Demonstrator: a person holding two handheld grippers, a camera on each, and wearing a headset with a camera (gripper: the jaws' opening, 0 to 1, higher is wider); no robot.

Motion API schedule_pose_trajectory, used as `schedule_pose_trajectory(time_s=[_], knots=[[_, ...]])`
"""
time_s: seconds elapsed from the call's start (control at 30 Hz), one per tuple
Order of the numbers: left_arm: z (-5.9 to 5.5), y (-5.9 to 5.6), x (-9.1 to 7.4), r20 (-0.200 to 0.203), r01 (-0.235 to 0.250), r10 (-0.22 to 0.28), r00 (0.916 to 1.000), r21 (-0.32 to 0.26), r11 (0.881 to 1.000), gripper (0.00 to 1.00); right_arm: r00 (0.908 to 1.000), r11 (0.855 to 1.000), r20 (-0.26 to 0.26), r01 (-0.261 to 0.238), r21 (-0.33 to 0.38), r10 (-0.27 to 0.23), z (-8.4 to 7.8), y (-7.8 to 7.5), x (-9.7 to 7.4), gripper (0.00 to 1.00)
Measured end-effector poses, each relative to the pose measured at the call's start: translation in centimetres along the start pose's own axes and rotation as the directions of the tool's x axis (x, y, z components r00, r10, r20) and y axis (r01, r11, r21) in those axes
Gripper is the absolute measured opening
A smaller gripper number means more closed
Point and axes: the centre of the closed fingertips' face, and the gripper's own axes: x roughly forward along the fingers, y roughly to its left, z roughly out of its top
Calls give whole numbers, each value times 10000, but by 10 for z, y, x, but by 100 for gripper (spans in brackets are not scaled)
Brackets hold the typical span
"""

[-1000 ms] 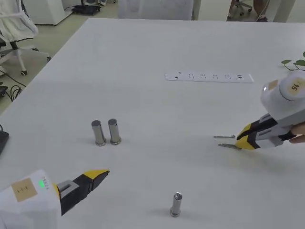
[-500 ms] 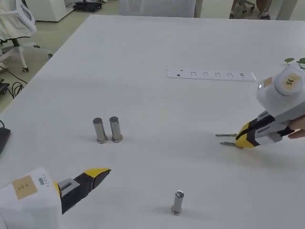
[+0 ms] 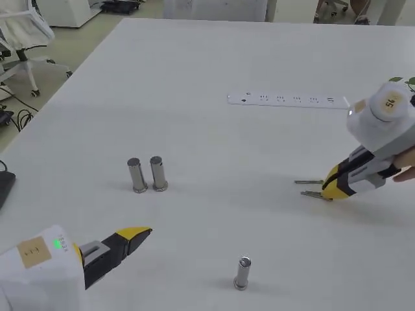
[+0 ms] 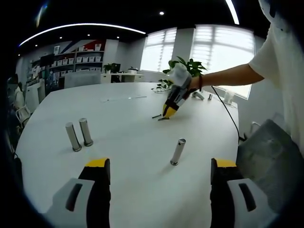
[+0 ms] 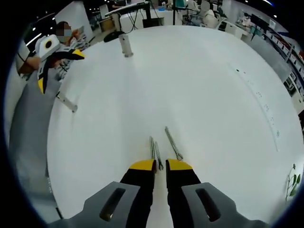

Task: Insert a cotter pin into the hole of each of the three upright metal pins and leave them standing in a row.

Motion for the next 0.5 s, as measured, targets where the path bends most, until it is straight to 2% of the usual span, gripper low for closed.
schedule_pose_trajectory(time_s=[0.17,0.5], knots=[[1,0,-1,34,4,-4,10000,-3,10000,86,9993,9985,-376,-39,-548,18,2,3,2,10],[3,0,-2,76,12,-12,10000,61,10000,86,9951,9947,-986,-177,-1011,77,1,0,2,8]])
